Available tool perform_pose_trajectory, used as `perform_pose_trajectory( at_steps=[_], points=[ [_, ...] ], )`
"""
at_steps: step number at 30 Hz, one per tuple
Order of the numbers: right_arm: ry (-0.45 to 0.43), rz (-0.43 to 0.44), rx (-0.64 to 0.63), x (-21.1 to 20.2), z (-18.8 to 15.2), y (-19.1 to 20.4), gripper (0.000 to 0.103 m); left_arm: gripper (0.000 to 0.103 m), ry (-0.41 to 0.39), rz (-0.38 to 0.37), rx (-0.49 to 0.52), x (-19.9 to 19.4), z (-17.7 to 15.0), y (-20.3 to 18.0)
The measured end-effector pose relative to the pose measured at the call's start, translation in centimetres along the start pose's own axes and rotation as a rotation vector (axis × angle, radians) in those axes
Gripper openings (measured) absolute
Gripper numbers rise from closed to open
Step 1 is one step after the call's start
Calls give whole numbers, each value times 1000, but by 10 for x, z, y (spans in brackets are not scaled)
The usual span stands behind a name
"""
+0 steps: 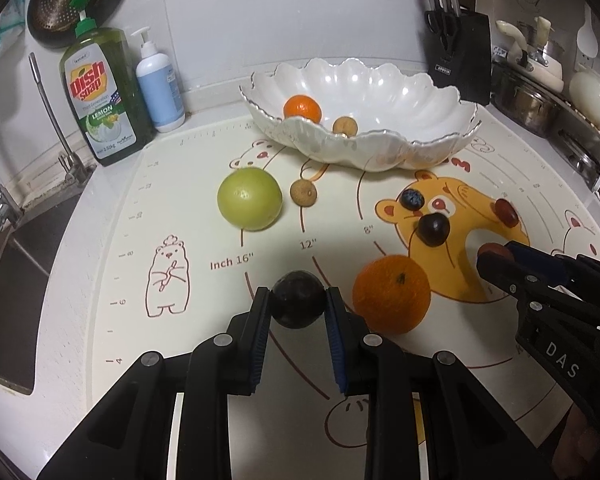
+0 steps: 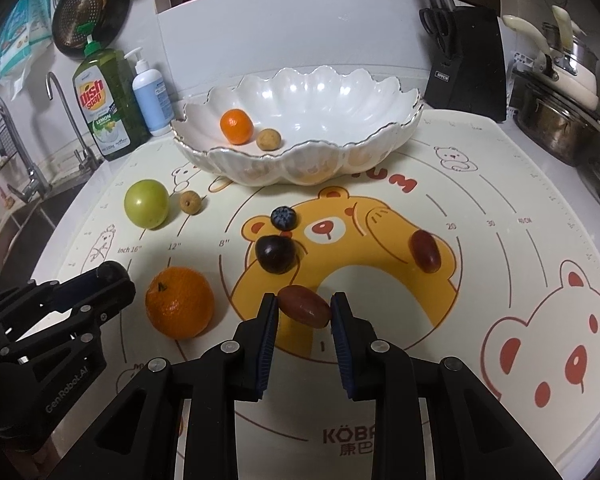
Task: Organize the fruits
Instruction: 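Close the right tool on the red date, then carry the red date into the white bowl and open the right tool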
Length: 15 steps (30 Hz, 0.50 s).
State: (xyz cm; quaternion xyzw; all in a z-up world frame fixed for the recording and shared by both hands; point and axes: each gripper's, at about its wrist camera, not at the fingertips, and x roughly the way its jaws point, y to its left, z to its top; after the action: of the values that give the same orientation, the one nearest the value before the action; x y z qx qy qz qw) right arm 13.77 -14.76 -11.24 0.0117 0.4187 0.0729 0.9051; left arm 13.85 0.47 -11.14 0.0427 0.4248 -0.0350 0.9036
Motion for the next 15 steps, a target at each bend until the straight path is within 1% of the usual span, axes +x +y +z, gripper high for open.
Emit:
perform_pose_trajectory(
  at_steps=[9,15],
  points=[
    [-24,-7,7,-5,11,-7,28,27,-32,-4,-9,-8,16,-2],
    [-52,-20,11,-11,24,-14,28,27,-56,-10,-6,-12,32,-5]
  ],
)
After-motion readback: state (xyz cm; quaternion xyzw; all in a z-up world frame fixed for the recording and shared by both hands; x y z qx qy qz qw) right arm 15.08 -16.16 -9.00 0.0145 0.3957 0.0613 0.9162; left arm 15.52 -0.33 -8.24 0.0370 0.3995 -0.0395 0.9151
